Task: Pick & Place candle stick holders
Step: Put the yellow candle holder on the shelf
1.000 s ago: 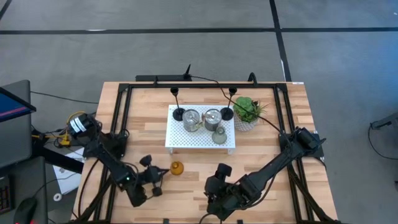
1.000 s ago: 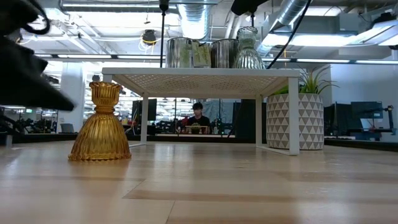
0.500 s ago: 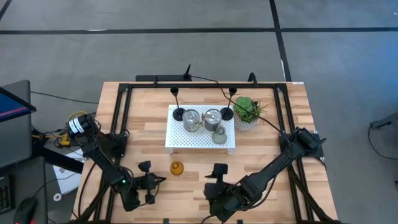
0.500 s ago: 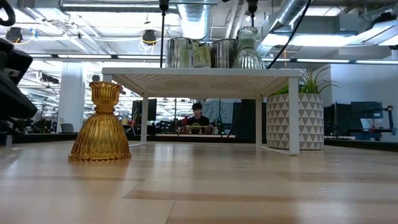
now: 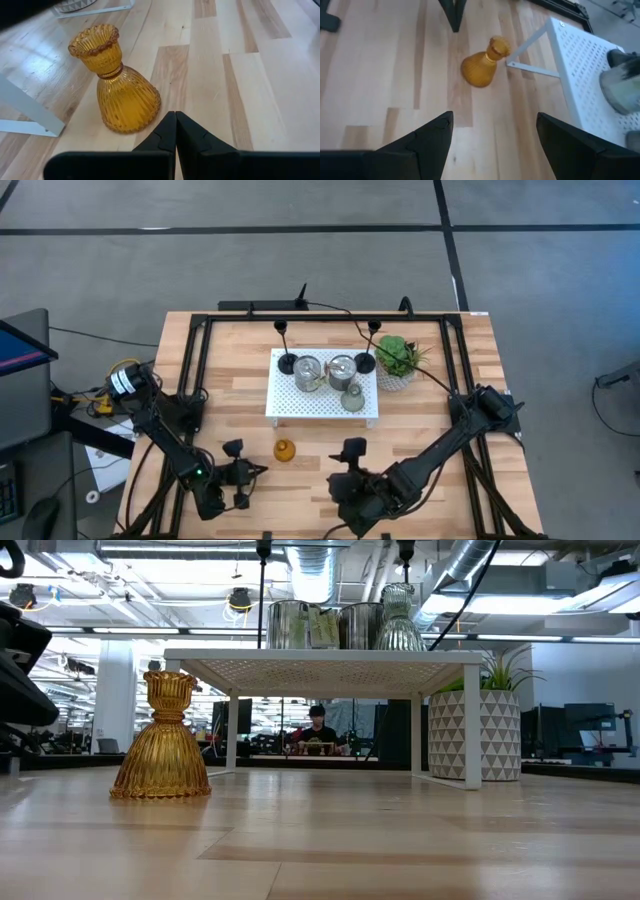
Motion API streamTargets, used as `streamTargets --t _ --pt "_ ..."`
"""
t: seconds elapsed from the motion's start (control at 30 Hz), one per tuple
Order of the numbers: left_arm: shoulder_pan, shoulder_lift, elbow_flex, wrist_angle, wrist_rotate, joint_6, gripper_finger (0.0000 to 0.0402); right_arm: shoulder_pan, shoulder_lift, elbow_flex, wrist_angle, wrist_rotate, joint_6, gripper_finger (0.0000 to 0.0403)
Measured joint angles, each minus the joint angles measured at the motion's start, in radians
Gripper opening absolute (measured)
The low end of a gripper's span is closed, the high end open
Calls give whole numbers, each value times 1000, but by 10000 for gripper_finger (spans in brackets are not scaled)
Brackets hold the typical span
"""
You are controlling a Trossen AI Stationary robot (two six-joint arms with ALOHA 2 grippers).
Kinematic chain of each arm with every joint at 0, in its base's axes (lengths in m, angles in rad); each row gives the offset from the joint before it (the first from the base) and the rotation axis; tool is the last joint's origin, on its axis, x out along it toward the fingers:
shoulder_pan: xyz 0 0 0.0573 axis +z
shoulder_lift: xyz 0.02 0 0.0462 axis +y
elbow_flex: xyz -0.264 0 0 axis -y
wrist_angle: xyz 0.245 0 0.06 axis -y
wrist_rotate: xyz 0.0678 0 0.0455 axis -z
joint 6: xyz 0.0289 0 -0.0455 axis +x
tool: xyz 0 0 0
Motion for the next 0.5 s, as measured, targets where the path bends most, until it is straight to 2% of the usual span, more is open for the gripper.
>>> streamTargets --t 0.2,0.5 --pt "0 0 0 3 0 2 3 38 -16 0 -47 -1 32 276" --pt "0 0 0 14 0 17 3 83 -129 0 0 14 63 276"
